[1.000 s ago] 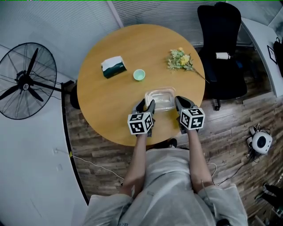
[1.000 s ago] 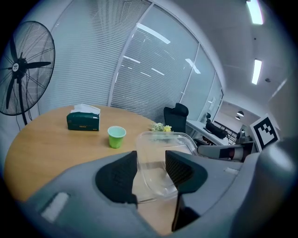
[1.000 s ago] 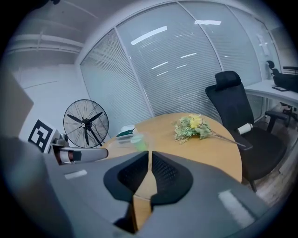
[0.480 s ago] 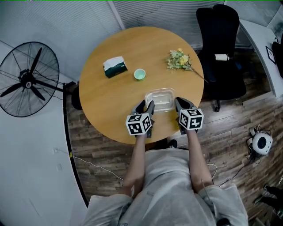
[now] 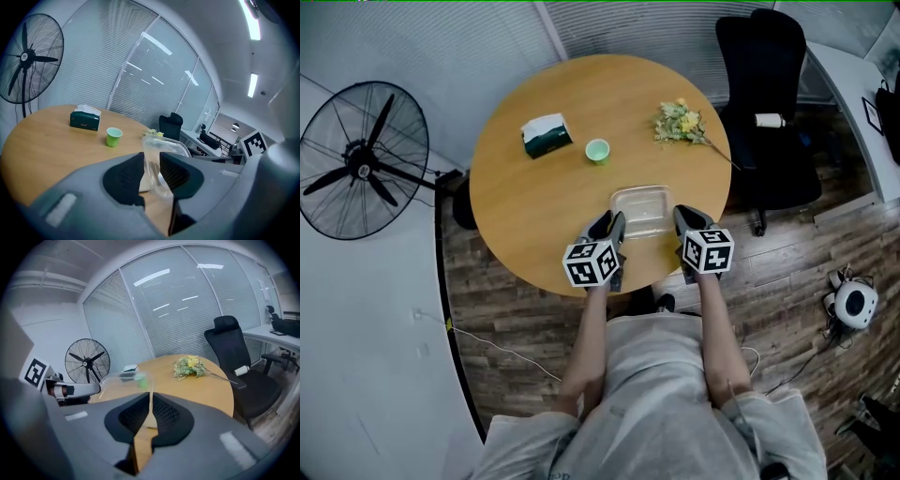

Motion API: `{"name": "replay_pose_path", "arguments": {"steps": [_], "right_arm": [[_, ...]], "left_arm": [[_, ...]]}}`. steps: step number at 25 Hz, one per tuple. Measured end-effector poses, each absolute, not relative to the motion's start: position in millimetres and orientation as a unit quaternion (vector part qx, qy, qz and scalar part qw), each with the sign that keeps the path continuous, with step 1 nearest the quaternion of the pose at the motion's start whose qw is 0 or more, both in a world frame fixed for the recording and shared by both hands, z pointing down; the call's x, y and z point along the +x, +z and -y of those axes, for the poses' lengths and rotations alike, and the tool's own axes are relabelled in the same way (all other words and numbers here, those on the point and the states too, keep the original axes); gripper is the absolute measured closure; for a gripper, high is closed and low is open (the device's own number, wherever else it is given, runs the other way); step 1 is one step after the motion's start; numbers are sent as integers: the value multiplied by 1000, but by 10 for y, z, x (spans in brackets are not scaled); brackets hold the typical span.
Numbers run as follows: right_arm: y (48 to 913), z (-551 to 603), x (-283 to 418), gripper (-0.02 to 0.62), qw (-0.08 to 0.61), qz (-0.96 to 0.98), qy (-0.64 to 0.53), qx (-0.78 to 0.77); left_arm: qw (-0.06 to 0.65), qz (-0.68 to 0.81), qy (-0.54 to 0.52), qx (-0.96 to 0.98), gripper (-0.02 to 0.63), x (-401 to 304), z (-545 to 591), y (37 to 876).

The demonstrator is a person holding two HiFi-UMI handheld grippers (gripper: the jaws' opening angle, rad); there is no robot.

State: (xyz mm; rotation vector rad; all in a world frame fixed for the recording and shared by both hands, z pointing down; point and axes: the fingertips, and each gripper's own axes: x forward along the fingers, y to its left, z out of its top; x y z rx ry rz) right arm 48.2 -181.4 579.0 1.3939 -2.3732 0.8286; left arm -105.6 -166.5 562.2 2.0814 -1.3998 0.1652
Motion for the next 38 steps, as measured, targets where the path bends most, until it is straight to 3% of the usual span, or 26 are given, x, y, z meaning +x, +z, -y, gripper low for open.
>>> {"name": "replay_pose_path", "arguments": {"steps": [17,38], "right_arm": [[5888,1315,682,575,128,810,305,485],[5667,1017,610,575,114,822,270,489]], "left_arm": [[324,503,39,800,537,-877,1096,5610],[298,526,44,795,525,-976,932,5607]]}}
